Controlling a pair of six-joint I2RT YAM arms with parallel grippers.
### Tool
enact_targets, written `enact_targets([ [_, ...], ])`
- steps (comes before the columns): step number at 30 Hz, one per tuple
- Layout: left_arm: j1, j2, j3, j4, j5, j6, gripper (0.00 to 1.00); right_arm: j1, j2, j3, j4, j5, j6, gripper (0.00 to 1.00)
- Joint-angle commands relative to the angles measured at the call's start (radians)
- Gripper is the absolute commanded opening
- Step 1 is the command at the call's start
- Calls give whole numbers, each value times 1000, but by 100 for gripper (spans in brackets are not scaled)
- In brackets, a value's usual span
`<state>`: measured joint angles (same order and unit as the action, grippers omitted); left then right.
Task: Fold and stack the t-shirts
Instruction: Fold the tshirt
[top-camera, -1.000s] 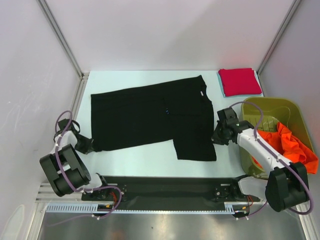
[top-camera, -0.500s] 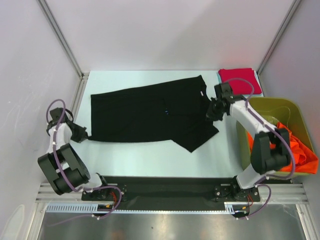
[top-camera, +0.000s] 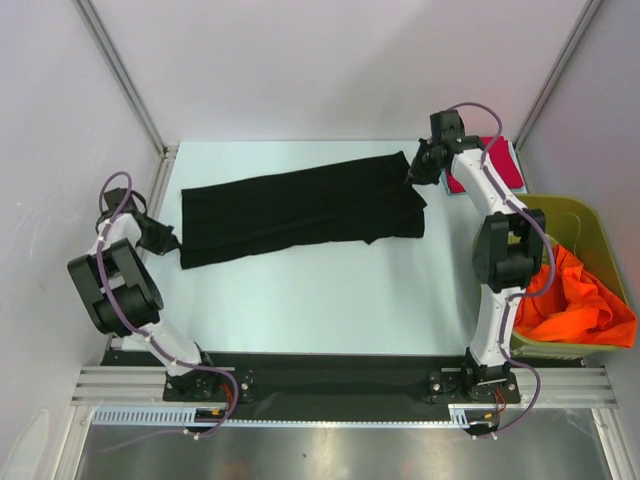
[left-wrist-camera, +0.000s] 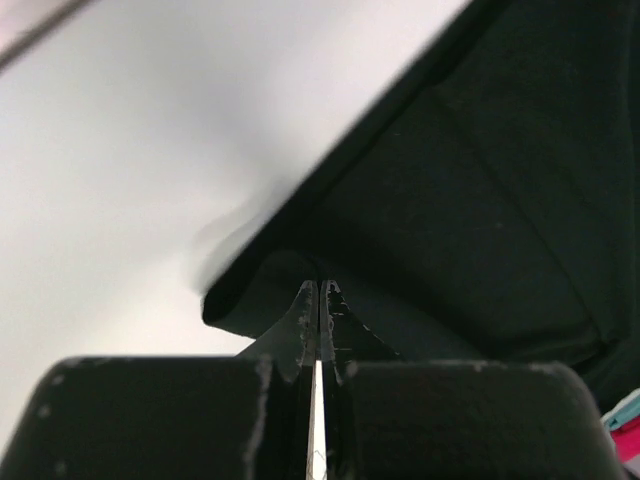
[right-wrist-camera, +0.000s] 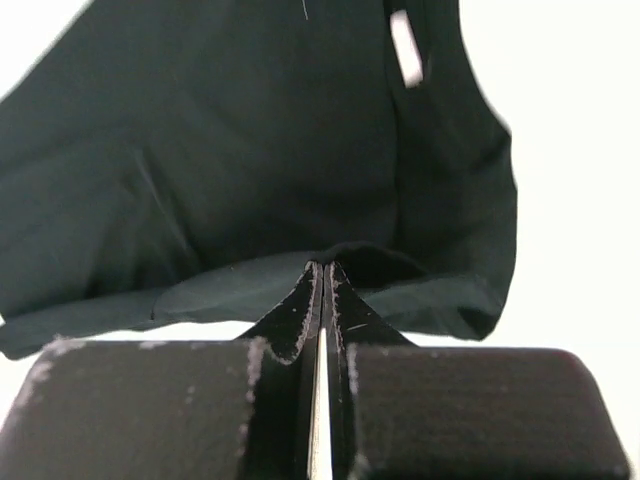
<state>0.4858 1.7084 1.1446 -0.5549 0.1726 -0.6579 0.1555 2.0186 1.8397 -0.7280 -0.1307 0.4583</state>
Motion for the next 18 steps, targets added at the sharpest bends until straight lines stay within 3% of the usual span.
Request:
enact_targets([
  [1,-45,34,72,21,31,-26,0,-31,89,160,-42,-13,-15,0],
  [9,-76,120,130,12,39,-39,0,-63,270,455,-100,-69,-17,0],
  [18,-75,134,208,-17,-45,-45,0,-65,336,461,-41,-150,-9,0],
])
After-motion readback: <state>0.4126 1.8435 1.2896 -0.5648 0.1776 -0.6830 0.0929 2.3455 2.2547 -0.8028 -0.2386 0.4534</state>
